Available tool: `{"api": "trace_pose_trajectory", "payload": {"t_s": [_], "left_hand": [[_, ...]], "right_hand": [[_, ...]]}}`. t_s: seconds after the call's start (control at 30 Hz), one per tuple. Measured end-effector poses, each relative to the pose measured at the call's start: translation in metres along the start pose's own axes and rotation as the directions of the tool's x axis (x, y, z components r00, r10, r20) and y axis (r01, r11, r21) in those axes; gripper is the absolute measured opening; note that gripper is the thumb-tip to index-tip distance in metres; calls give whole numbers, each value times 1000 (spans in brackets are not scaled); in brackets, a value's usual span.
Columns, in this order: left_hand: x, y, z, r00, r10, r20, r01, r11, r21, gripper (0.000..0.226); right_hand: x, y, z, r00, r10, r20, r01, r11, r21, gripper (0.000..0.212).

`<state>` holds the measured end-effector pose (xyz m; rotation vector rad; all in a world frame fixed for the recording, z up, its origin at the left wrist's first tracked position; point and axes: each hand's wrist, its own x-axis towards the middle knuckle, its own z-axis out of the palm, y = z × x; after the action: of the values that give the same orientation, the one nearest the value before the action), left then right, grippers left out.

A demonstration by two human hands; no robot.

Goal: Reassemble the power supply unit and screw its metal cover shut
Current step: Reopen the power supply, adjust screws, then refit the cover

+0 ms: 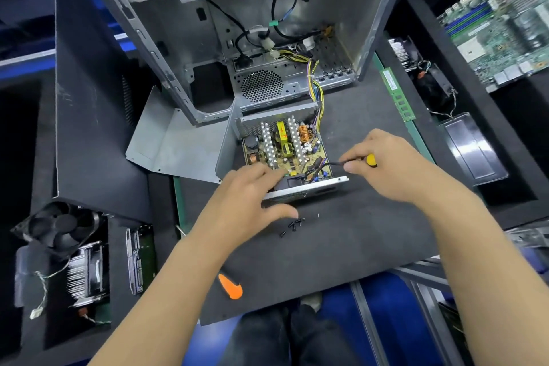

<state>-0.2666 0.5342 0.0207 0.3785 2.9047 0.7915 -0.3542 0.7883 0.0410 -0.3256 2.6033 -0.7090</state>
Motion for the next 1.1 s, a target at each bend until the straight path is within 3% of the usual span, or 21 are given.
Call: {"api": "trace_pose_trajectory", "payload": {"t_s": [0.1,0.2,0.33,0.6,0.9,1.1], "left_hand": [[0,4,9,991,84,-108,-74,993,92,47],[-4,2,12,982,120,-145,-100,986,135,36],[-13,-12,6,983,121,-141,-107,989,104,36],[-13,-24,6,989,116,-88,-116,993,7,38],[-14,-28,12,990,80,-119,-86,995,-48,35],[-13,-28,11,992,70,-106,-76,996,-56,37]], "right_hand": [[6,3,1,1000,11,-20,-14,991,-130,12],[8,4,9,998,6,-58,-14,991,-131,10],[7,5,28,997,40,-67,-36,998,55,10],[12,1,34,993,-90,-81,86,995,-48,7],[23,0,45,990,-50,-133,80,970,229,15],[32,-6,44,995,-51,-80,71,961,269,15]]}}
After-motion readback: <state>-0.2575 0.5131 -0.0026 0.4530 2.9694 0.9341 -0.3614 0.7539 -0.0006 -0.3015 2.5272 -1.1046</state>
